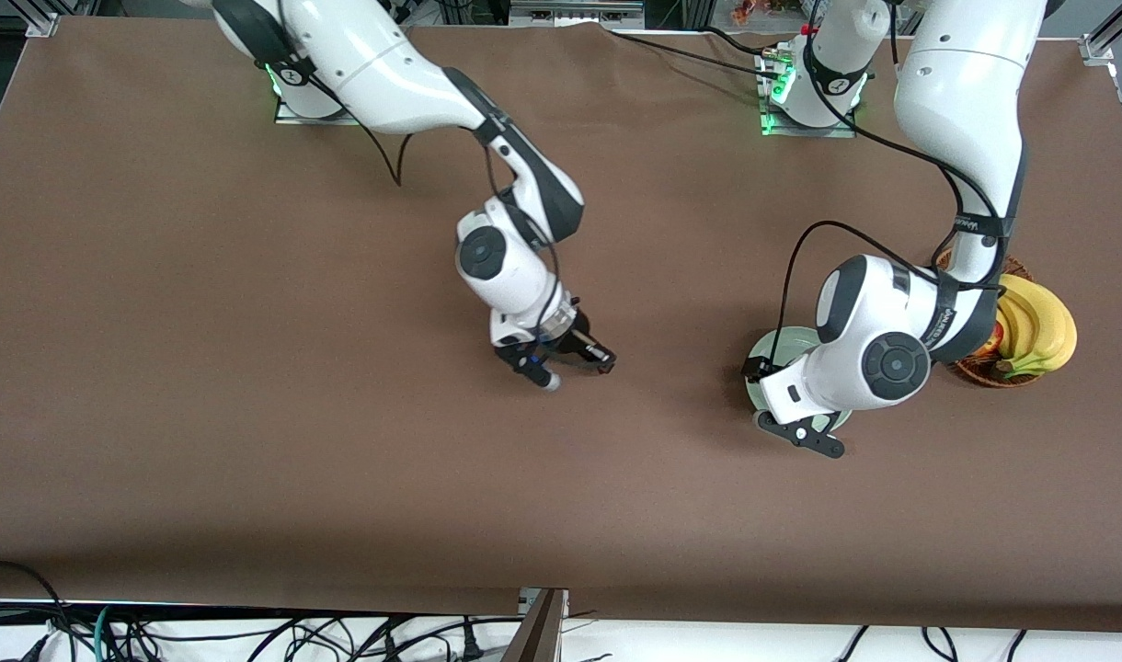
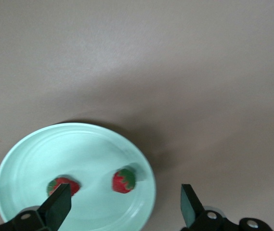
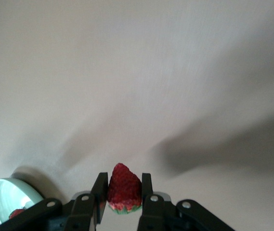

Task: Collect all strawberries into plate
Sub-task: 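Set the third strawberry down mid-table with the right gripper, then grasp the third strawberry with the left gripper while the right gripper withdraws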

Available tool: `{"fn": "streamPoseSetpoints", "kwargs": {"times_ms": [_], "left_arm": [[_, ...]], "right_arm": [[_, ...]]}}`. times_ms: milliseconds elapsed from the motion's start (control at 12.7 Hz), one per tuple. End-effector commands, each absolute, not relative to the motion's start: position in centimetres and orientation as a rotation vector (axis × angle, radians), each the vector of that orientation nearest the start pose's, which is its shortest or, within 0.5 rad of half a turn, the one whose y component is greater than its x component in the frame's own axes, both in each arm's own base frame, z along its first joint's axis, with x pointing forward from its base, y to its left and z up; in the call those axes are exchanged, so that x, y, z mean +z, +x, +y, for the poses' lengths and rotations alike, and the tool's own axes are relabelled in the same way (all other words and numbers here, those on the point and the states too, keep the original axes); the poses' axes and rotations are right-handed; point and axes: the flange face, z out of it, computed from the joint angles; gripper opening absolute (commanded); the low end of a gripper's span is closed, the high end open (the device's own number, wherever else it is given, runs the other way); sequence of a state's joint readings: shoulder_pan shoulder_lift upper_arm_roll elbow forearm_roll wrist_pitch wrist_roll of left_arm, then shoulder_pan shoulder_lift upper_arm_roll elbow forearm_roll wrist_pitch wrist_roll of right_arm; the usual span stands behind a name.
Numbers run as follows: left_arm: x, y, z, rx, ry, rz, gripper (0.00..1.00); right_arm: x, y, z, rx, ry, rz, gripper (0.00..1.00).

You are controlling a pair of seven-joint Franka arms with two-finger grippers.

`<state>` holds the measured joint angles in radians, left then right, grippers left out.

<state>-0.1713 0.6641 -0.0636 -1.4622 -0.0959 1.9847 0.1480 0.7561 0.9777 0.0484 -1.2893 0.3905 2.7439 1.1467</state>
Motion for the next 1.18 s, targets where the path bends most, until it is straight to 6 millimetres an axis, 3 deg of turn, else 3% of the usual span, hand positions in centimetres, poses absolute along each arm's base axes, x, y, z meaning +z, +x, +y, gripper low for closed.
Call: {"fn": "streamPoseSetpoints", "kwargs": {"times_ms": [0,157,236,393,550,785,942,1099], "left_arm": [[29.5,68.0,-15.2,0.296,-3.368,0.403,1.0],[28.8,67.6,-15.8,0.348,-3.459,0.289,1.0],[28.7,67.7,-15.7,0.348,-3.46,0.286,1.0],[28.5,67.5,-16.0,0.357,-3.457,0.29,1.0],[28.1,67.2,-17.1,0.366,-3.452,0.273,1.0],[26.0,66.2,-23.1,0.316,-3.431,0.113,1.0],[24.4,65.7,-27.0,0.206,-3.395,0.07,1.0],[22.3,64.0,-31.8,0.137,-3.341,-0.011,1.0]], "right_arm": [[18.3,55.2,56.4,-0.088,-2.382,0.913,0.38],[19.4,55.7,56.1,-0.097,-2.379,0.911,0.9],[21.1,56.5,55.6,-0.094,-2.381,0.911,1.0],[24.3,59.8,51.7,-0.015,-2.483,0.949,1.0],[29.7,64.3,45.8,0.056,-2.596,0.857,1.0],[33.8,68.0,36.0,0.084,-2.796,0.491,1.0],[35.9,68.7,30.1,0.098,-2.957,0.326,1.0],[39.7,67.5,27.2,0.086,-3.025,0.199,1.0]]}}
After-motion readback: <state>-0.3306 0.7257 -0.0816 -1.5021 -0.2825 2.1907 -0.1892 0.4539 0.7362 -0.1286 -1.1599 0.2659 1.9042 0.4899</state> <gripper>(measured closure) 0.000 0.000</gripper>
